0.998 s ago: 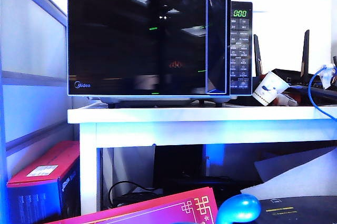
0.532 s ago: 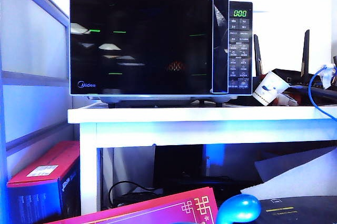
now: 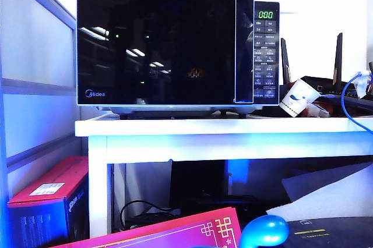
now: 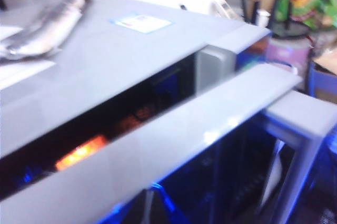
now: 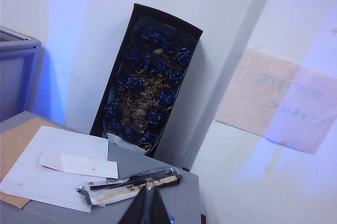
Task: Open the microwave door, place the orange inside the microwave, then close the microwave door.
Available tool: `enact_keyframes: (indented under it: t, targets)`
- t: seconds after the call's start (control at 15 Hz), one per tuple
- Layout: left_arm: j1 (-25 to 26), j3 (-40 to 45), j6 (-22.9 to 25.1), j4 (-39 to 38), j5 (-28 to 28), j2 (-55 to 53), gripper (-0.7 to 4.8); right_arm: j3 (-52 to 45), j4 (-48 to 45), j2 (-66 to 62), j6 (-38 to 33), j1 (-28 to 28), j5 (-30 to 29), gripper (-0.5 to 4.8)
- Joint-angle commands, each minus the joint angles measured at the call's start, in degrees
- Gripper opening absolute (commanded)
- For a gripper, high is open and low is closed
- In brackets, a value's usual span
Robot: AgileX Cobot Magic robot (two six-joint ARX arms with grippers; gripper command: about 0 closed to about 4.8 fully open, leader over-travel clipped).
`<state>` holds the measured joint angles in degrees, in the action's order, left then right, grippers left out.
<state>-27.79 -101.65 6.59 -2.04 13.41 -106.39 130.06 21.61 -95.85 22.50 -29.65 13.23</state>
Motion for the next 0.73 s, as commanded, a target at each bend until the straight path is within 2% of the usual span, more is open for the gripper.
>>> enact_keyframes:
  t: [0.07, 0.47, 0.6, 0.73]
  targets:
    - [-0.07, -0.24, -1.18, 4.42, -0.7, -2.29, -0.06, 0.24, -1.46, 0.46, -0.22, -0.11, -0.28, -0.05]
    - [-0.68, -0.26, -3.23, 12.44, -2.01, -7.5, -0.06, 0.24, -2.21, 0.46, -0.22, -0.11, -0.28, -0.05]
    - [-0.76, -0.26, -3.69, 14.67, -6.43, -8.96, -0.06, 0.24, -2.19, 0.46, -0.22, -0.11, -0.26, -0.05]
    - [-0.76, -0.26, -3.69, 14.56, -14.14, -9.6, -0.06, 0.24, -2.19, 0.52, -0.22, -0.11, -0.26, -0.05]
